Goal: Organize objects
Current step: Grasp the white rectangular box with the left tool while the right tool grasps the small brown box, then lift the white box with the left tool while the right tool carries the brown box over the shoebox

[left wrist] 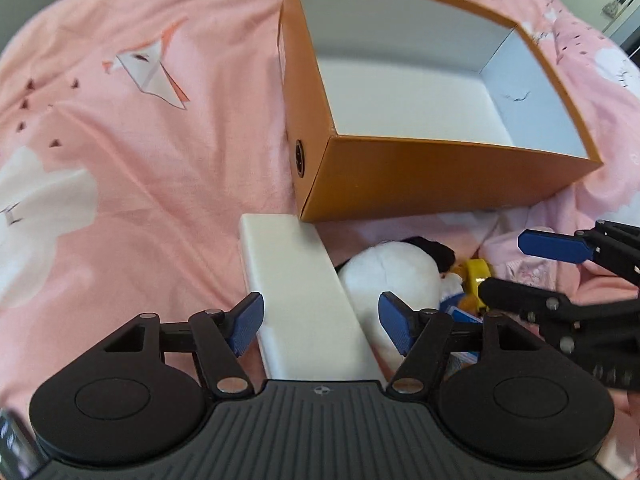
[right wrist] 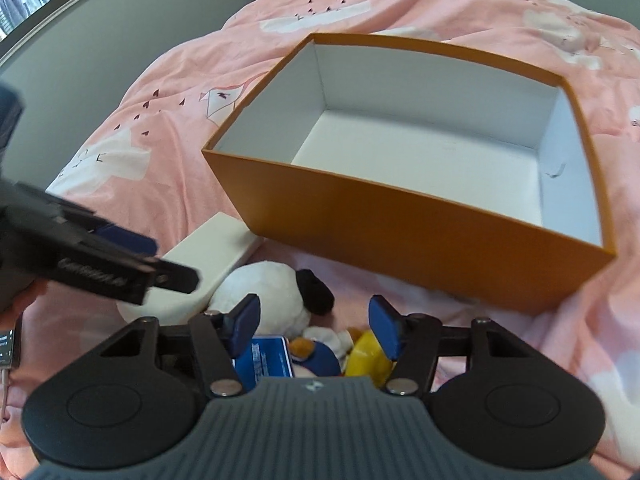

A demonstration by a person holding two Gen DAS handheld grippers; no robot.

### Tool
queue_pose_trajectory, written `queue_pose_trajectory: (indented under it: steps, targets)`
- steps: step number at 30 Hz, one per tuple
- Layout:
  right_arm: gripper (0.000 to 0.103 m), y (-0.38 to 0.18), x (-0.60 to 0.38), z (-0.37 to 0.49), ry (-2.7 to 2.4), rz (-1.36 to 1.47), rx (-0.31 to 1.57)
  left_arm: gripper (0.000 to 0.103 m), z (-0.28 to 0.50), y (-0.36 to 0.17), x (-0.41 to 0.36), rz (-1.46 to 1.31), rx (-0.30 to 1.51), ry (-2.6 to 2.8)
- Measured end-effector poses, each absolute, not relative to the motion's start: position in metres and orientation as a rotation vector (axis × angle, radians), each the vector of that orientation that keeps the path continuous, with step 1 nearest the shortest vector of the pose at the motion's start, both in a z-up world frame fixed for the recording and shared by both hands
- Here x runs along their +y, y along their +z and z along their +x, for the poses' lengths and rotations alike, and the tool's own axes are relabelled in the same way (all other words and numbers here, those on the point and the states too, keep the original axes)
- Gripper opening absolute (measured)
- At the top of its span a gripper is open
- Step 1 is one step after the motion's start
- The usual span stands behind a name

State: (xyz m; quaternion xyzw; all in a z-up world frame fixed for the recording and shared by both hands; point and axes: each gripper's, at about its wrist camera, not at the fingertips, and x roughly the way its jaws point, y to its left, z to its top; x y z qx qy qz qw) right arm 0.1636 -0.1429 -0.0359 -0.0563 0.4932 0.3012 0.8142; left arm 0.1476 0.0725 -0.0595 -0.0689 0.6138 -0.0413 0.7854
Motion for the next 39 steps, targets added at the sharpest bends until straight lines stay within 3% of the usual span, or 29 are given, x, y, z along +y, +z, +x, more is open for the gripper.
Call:
queue_pose_trajectory:
  steps: [21,32,39]
  targets:
    - [0.063,-0.051,-0.122,0.189,0.705,-0.166,1.061,0.077,0.18,-0.105,0.08,-0.143,1.51,-0.048]
    - [0.062,-0.036,-0.12,0.182,0.771,-0.172,1.03,0.074,0.136,-0.067,0.098,-0.154,1.389,-0.082]
    - [0.051,-0.024,-0.096,0.166,1.023,-0.264,1.043,0.072,0.103,-0.028,0.114,-0.204,1.206,-0.016]
